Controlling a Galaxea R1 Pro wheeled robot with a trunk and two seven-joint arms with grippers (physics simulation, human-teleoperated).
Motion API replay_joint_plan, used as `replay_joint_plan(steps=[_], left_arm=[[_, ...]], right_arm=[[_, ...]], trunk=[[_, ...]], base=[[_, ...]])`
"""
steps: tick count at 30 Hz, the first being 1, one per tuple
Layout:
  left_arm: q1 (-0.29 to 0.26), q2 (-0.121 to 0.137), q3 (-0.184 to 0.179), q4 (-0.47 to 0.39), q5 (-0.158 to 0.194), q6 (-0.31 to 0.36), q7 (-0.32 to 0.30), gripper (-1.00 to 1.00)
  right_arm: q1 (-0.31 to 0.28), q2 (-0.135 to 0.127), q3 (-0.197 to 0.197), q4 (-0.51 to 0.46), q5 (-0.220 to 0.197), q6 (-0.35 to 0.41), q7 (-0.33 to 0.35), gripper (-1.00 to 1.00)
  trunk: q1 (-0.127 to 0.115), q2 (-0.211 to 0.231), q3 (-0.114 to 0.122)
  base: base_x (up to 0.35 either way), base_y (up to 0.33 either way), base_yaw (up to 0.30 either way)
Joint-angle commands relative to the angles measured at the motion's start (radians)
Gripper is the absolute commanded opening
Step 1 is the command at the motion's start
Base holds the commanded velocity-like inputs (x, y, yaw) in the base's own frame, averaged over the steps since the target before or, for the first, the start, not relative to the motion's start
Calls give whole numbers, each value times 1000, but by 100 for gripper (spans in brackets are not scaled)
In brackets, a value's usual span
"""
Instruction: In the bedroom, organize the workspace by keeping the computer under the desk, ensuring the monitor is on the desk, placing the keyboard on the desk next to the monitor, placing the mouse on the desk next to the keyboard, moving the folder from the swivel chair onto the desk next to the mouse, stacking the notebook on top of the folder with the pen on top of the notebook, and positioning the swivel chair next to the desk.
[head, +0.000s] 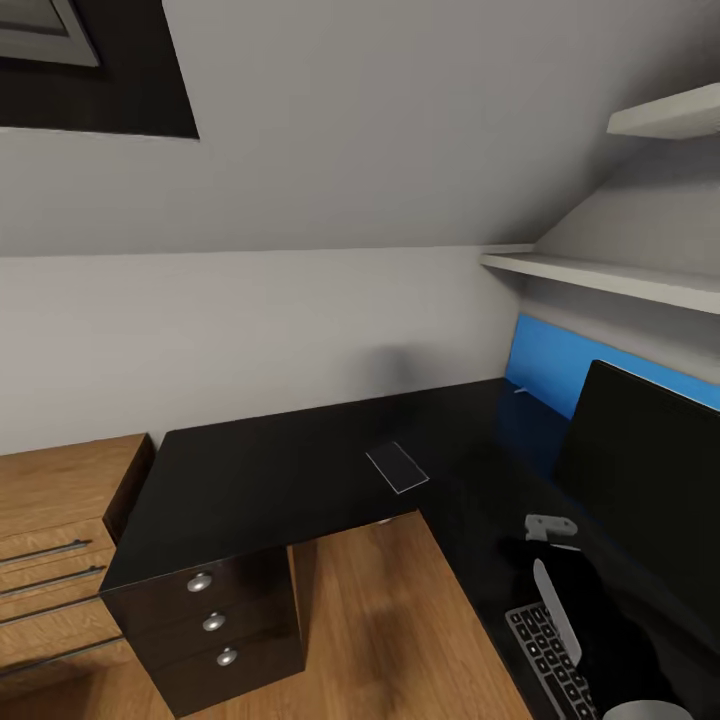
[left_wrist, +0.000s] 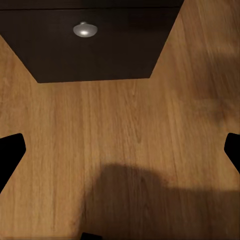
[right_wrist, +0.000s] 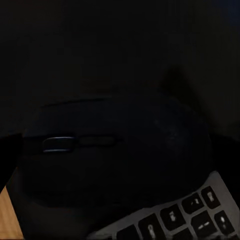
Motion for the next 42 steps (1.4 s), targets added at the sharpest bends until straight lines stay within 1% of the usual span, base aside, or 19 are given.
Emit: replay_joint_plan(steps=[1, 3, 4, 5, 8, 10, 13, 15, 21, 25, 27, 28, 29, 32, 35, 42], left_arm=[[0, 0, -8, 0, 8, -2, 0, 100], [0, 0, -8, 0, 8, -2, 0, 100], [0, 0, -8, 0, 8, -2, 0, 100], [0, 0, -8, 0, 9, -2, 0, 100], [0, 0, -8, 0, 9, -2, 0, 100], [0, 0, -8, 0, 9, -2, 0, 100], [0, 0, -8, 0, 10, -2, 0, 100], [0, 0, -8, 0, 9, -2, 0, 100], [0, 0, -8, 0, 9, -2, 0, 100], [0, 0, -8, 0, 8, -2, 0, 100], [0, 0, -8, 0, 8, -2, 0, 100], [0, 0, -8, 0, 8, -2, 0, 100], [0, 0, -8, 0, 8, -2, 0, 100], [0, 0, -8, 0, 8, -2, 0, 100], [0, 0, -8, 0, 8, -2, 0, 100], [0, 0, -8, 0, 8, -4, 0, 100]], right_arm=[[-1, 0, 7, 1, -4, 4, -7, -100], [-1, -1, 52, 7, 27, 3, -6, -100], [-1, -1, 65, 8, 36, 1, -6, -100], [-1, -2, 87, 10, 55, -6, -5, -100], [-1, -3, 117, 12, 82, -30, -4, -100], [-1, -4, 124, 12, 89, -37, -3, -100], [-1, -15, 129, 13, 96, -42, -3, -100], [-1, -29, 132, 13, 97, -44, -2, -100], [-1, -41, 134, 24, 103, -50, 10, -100], [-1, -50, 135, 54, 154, -72, 68, -100], [-1, -53, 135, 63, 197, -84, 125, -100], [-1, -53, 135, 65, 208, -87, 140, -100], [-1, -54, 135, 67, 228, -93, 167, -100], [-1, -55, 134, 71, 262, -101, 217, -100], [-1, -56, 134, 72, 276, -107, 239, -100], [-1, -56, 133, 76, 282, -111, 250, -100]], trunk=[[0, -1, -1], [0, -1, -1], [0, -1, -1], [0, -1, -1], [0, -1, -1], [0, -1, -1], [0, -1, -1], [0, -1, -1], [0, -1, -1], [0, -1, -1], [0, -1, -1], [0, -1, -1], [0, -1, -1], [0, -1, -1], [0, -1, -1], [0, -1, -1]], base=[[-4, -4, 0], [-2, -2, 0], [-1, -1, 0], [0, 0, 0], [0, 0, 0], [0, 0, 0], [0, 0, 0], [0, 0, 0], [0, 0, 0], [0, 0, 0], [0, 0, 0], [0, 0, 0], [0, 0, 0], [0, 0, 0], [0, 0, 0], [76, 0, 0]])
